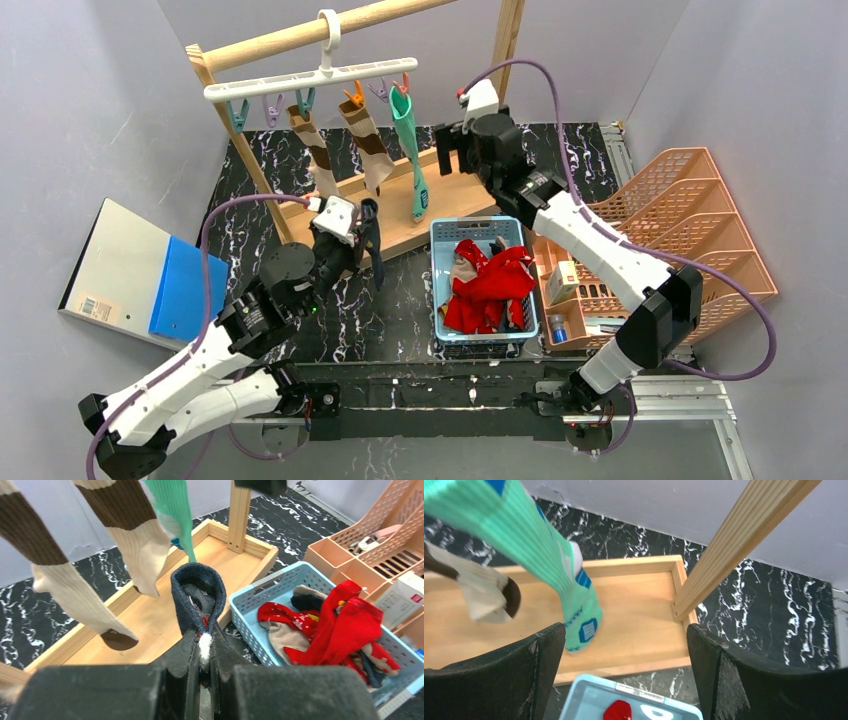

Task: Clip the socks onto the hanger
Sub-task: Open the clamp at the hanger.

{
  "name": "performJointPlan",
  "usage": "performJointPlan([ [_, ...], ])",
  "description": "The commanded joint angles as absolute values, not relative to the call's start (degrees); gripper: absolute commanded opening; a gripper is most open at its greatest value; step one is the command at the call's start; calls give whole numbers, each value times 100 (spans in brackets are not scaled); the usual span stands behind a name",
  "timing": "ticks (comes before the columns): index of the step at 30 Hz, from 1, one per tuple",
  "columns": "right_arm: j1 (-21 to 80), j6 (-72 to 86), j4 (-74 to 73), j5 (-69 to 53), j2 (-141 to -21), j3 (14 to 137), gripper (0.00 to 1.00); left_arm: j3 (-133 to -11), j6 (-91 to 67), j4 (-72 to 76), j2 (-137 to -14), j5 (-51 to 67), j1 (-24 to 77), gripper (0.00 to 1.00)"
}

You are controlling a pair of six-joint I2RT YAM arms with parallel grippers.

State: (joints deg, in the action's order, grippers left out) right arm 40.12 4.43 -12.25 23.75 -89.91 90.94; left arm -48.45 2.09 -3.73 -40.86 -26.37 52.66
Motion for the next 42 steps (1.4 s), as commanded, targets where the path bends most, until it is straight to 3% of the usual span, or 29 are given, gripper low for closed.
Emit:
performJointPlan([
  [1, 4224, -323, -141, 3177, -8439, 8696, 98, -5275, -303, -417, -4270, -2295, 5278, 0],
  [4, 4227, -483, 131, 3172, -8275, 8412, 93, -5471, -403, -309, -4516, -2073, 5273, 0],
  [6, 4224, -423, 145, 2948, -8201, 8386, 83, -5686, -397, -248, -4737, -1975, 5273, 0],
  [11, 4224, -134, 19, 2405, -8124, 8532, 39, -6227, -209, -55, -5331, -1892, 5275, 0],
  [14, 4227, 155, -244, 2058, -8015, 8626, 23, -6527, -32, -133, -5703, -2035, 5273, 0],
  [21, 4227, 674, -346, 932, -7796, 8861, 36, -6533, 408, -189, -6049, -2803, 5080, 0],
  [27, 4228, 877, -557, 446, -7905, 9199, 41, -6166, -732, 357, -5960, -1654, 3907, 0],
  [35, 4274, 1316, -64, 45, -8006, 9027, 45, -5998, -1032, 933, -5982, -1194, 3659, 0],
  [42, 4481, 1239, 274, 88, -8509, 9452, 47, -5921, -776, 952, -5654, -1548, 3586, 0],
])
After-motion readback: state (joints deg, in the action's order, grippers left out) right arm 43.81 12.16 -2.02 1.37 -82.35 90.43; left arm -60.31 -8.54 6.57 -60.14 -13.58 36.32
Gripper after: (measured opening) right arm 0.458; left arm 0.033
